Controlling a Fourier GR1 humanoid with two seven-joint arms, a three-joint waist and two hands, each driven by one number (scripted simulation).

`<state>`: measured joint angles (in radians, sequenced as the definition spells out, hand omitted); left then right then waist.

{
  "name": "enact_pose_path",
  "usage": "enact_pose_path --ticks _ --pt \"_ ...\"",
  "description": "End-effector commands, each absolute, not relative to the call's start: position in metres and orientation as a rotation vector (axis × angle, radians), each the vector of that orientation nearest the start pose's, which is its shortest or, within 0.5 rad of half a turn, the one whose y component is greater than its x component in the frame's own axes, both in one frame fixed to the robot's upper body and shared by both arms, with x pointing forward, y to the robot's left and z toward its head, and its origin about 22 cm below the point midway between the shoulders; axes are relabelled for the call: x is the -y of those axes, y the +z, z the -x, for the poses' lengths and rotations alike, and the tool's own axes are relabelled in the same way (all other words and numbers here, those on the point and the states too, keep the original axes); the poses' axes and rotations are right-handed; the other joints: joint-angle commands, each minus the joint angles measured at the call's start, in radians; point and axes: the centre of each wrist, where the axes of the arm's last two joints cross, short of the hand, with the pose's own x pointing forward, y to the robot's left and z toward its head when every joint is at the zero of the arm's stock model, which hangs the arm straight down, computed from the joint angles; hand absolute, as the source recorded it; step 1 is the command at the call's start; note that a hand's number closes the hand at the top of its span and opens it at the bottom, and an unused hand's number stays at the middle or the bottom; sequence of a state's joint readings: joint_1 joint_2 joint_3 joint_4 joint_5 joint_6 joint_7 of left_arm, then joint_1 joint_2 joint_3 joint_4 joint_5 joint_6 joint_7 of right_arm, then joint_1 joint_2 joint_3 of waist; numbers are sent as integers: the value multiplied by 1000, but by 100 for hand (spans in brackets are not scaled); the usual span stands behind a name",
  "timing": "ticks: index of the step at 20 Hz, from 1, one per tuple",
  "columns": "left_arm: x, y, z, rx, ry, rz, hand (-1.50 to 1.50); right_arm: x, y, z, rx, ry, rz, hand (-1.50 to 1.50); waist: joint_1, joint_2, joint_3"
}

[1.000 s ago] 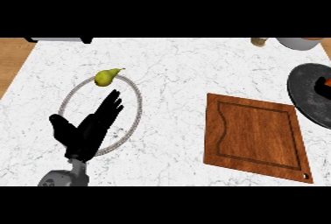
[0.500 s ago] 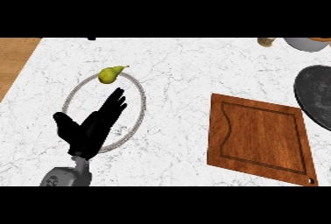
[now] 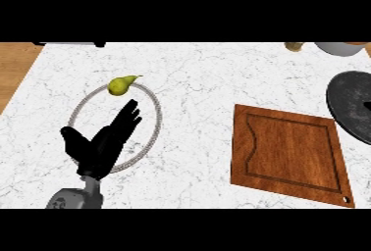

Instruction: Pick the tomato from the cutting board and place it in the pan

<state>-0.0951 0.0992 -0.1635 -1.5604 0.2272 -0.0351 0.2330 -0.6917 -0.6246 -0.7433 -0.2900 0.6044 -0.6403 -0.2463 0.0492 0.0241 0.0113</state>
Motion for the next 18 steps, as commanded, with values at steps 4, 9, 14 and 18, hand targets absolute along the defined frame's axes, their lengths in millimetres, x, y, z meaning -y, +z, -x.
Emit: enact_pose_path --ticks 4,9,14,18 --pt "-198 17 -259 1376 -116 270 0 496 30 -312 1344 -469 1164 -150 -16 -3 -2" --pt "-205 16 -257 1382 -84 229 0 530 19 -267 1378 -455 990 -150 -26 -9 -5" --pt "-215 18 -252 1367 -101 233 0 555 9 -222 1440 -399 898 -150 -29 -14 -6" --pt "-208 16 -249 1384 -100 252 0 566 -4 -186 1488 -367 839 -150 -34 -15 -6"
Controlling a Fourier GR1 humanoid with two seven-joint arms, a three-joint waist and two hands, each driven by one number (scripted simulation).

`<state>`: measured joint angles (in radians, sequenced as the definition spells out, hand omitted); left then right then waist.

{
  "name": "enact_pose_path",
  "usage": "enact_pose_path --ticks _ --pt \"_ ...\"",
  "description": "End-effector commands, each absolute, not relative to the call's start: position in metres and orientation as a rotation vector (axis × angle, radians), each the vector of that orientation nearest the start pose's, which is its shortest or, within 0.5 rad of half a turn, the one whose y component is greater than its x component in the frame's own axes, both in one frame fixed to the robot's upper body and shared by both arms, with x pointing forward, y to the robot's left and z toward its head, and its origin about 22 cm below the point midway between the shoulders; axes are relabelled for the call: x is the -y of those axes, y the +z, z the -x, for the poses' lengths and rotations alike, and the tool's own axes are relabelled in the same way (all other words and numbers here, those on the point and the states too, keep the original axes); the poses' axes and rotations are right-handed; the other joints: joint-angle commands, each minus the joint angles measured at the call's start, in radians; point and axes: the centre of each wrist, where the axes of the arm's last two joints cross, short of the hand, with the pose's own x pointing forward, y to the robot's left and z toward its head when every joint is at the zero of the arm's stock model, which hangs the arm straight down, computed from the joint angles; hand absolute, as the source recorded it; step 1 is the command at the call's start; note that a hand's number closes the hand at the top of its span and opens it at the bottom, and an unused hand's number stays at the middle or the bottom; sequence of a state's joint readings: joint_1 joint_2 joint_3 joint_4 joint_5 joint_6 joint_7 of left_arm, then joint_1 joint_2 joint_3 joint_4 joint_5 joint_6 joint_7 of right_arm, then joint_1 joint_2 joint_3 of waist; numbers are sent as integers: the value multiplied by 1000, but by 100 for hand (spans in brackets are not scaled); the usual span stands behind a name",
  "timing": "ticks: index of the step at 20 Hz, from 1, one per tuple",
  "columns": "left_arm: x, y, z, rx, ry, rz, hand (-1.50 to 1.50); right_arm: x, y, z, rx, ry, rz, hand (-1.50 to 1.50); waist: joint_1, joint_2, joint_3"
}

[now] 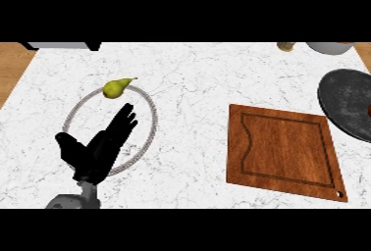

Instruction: Pick the tomato from the cutting board and place it in the pan

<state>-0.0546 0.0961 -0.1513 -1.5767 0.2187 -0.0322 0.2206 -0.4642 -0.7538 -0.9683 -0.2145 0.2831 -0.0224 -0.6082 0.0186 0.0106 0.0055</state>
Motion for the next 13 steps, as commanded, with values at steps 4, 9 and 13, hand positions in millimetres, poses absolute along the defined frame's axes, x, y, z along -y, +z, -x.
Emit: enact_pose_path --ticks 4,9,13 --pt "-211 10 -256 1355 -87 232 0 560 -12 -187 1496 -337 807 -150 -5 -4 -2" --pt "-218 8 -245 1359 -94 236 0 568 -14 -168 1501 -288 805 -150 -6 -6 -3" --pt "-224 3 -252 1360 -53 221 0 563 -24 -161 1494 -298 769 -150 -16 -10 -5"
